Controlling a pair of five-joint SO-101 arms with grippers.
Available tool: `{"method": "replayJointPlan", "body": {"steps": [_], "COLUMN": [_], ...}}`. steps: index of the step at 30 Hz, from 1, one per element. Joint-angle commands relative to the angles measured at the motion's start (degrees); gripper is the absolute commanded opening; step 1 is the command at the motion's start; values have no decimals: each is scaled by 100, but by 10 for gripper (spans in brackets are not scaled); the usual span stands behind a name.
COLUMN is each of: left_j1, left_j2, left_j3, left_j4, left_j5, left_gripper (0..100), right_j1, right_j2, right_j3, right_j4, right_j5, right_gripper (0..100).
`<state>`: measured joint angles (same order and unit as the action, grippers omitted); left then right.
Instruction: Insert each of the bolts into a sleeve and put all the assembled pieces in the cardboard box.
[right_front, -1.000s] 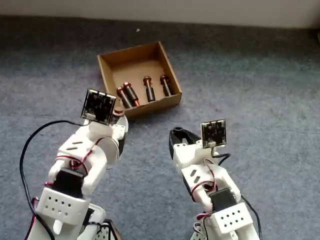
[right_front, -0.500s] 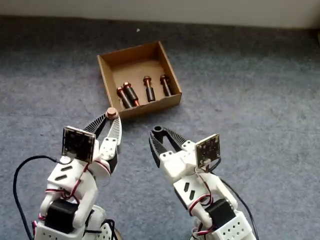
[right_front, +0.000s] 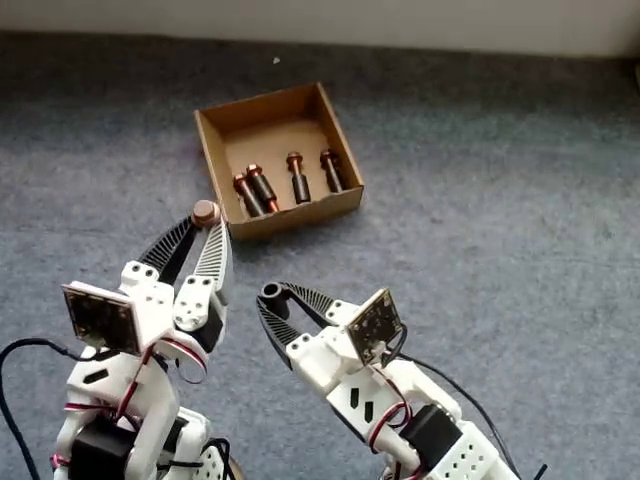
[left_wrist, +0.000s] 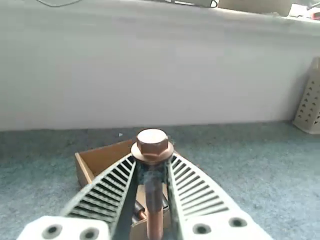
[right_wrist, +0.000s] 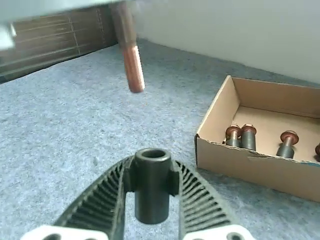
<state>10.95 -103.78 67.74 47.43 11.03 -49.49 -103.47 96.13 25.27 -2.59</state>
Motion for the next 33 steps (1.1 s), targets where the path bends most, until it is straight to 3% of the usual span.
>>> {"method": "replayJointPlan", "body": {"steps": [1,7,13,25,33], "left_j1": [365,1226,1569,1543,1552], "left_j2": [-22,-31,-22,-57,-57], "left_j3": [-356,-347,-338,-110,-101], "left_j4": [-308,-281,123,360,484], "left_j5": [-9,-35,-44,-44,-44], "left_gripper": [6,6,6,6,6], "right_j1": [-119,-110,-92,-84,409], "right_j2": [-163,-163,-163,-163,-163], "right_j3": [725,725,725,725,725], "right_j4": [-40,-48,-418,-787,-1077], "right_j5": [97,97,79,70,62], "right_gripper": [5,5,5,5,5]}}
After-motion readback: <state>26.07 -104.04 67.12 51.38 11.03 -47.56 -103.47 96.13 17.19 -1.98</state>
